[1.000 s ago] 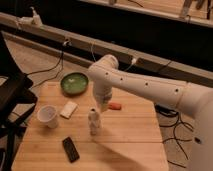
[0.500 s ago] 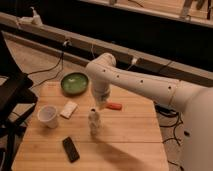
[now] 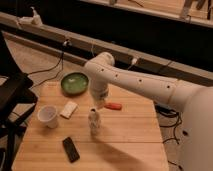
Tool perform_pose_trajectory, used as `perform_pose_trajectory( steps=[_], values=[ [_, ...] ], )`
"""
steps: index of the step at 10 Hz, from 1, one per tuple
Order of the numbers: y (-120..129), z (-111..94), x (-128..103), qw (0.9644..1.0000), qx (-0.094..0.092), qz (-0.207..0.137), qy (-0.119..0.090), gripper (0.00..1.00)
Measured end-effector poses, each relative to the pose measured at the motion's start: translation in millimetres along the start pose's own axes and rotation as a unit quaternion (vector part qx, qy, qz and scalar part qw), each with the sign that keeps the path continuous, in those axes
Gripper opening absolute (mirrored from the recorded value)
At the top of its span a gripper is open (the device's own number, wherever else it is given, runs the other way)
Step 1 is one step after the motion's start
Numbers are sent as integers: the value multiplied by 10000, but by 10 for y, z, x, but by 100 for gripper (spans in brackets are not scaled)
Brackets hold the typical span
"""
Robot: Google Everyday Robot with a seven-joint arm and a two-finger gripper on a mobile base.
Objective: Knock the bottle over
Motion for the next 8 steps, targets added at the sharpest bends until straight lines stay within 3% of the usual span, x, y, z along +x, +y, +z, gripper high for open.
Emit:
perform_pose_trajectory(
  steps=[1,3,5,7,8],
  values=[
    [-38,31,-60,10000,42,1,-12,33],
    [-115,42,-185,9999,40,31,-103,15],
    [-67,122,-64,9991,-273,142,-282,0],
    [-31,177,37,9973,-523,192,-486,0],
    [-21,222,71,9942,-676,218,-813,0]
  ],
)
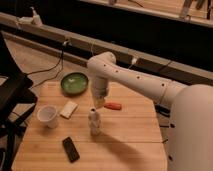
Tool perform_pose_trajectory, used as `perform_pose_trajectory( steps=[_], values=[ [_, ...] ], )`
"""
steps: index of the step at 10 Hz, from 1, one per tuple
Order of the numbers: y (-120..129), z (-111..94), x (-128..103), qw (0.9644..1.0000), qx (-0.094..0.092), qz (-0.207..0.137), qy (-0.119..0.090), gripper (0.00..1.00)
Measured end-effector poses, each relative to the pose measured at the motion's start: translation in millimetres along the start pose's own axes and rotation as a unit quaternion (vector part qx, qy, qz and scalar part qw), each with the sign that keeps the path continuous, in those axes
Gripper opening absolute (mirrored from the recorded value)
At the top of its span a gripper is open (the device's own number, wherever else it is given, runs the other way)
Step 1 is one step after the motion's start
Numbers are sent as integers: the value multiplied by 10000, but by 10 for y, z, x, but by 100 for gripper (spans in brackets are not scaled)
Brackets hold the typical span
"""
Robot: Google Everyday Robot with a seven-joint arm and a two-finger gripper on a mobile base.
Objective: Knock the bottle over
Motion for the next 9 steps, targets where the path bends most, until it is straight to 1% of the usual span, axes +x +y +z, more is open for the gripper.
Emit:
perform_pose_trajectory(
  steps=[2,3,5,7,9],
  values=[
    [7,31,61,9994,-96,38,-336,0],
    [10,39,88,9991,-129,69,-405,0],
    [36,36,108,9991,-147,83,-390,0],
    [116,23,122,9992,-162,153,-344,0],
    [187,58,83,9991,-216,160,-319,0]
  ],
)
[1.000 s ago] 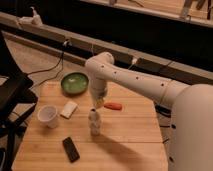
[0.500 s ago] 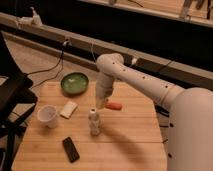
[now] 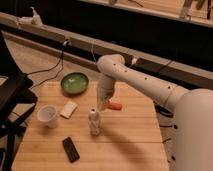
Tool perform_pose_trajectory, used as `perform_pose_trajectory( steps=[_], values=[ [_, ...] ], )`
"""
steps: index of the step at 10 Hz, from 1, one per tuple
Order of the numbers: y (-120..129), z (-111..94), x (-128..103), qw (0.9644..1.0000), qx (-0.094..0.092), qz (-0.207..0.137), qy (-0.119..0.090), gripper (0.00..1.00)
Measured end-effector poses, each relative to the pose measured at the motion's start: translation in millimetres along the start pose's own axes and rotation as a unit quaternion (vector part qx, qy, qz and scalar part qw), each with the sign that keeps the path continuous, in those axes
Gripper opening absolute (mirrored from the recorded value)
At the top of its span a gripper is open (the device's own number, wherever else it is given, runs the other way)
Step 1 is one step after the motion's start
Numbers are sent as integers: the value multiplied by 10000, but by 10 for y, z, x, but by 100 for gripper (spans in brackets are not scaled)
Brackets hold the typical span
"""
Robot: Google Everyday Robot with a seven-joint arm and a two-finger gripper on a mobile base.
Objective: Knock the bottle over
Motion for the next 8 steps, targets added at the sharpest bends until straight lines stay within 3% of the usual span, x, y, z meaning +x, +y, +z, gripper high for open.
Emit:
perform_pose_trajectory(
  steps=[3,7,8],
  values=[
    [94,110,-88,9999,-135,-73,-50,0],
    [49,319,-518,9966,-382,-676,-267,0],
    [56,320,-619,9952,-369,-860,-299,0]
  ],
)
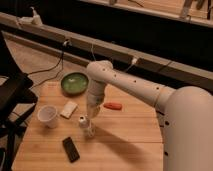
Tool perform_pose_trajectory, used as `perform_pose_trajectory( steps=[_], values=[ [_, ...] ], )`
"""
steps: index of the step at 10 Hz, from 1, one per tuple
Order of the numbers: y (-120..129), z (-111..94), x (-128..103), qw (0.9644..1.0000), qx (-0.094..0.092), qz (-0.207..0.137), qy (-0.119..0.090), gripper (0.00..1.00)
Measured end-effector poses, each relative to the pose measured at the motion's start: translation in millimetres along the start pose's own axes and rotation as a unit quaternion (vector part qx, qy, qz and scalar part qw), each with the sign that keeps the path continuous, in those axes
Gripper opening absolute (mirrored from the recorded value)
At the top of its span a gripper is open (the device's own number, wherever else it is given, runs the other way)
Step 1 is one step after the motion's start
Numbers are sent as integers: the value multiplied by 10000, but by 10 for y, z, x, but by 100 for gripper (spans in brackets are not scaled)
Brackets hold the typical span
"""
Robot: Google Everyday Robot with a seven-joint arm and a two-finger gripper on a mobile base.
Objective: Knock the bottle over
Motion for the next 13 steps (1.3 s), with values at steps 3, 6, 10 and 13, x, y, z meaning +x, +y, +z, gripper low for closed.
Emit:
perform_pose_trajectory(
  steps=[3,6,10,13],
  values=[
    [-33,-171,-356,9979,340,-535,114,1],
    [-84,-252,-387,9985,247,-493,32,28],
    [29,-298,-182,9985,296,-465,64,45],
    [-115,-294,-328,9985,272,-478,58,45]
  ],
)
